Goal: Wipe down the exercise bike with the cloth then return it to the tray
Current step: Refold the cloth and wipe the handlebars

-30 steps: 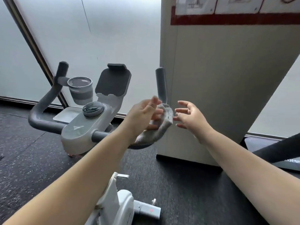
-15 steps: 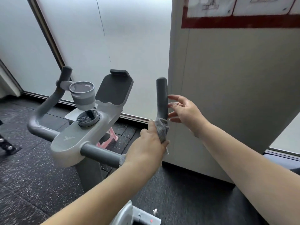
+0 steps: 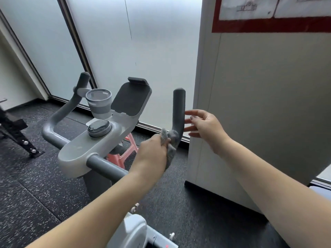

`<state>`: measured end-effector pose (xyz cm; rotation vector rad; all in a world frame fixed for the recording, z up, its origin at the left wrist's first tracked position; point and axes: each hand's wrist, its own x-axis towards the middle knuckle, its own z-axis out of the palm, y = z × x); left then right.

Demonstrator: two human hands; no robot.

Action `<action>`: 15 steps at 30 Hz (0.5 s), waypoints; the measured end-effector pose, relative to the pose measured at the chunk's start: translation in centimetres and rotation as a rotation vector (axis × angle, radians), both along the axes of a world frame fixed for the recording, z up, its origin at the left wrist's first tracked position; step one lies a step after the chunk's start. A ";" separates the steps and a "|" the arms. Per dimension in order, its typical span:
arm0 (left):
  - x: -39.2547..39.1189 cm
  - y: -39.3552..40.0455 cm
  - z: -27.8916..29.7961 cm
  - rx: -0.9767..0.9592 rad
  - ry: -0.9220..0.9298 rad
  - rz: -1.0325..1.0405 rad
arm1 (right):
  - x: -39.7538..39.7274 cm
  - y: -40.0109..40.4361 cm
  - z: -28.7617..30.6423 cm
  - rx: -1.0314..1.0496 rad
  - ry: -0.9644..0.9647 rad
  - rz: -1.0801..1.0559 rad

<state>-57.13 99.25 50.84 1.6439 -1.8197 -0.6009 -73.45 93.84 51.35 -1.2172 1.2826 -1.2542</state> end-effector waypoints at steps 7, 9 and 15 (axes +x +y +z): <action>-2.1 -3.7 2.5 -0.152 0.281 0.157 | -0.7 -0.6 0.0 -0.005 0.012 0.013; -4.5 -4.5 2.3 -0.051 0.238 0.054 | -0.9 -0.7 0.1 -0.006 -0.006 0.012; -6.4 -6.7 1.3 -0.073 0.068 0.105 | -1.8 -0.9 -0.2 -0.010 0.011 0.000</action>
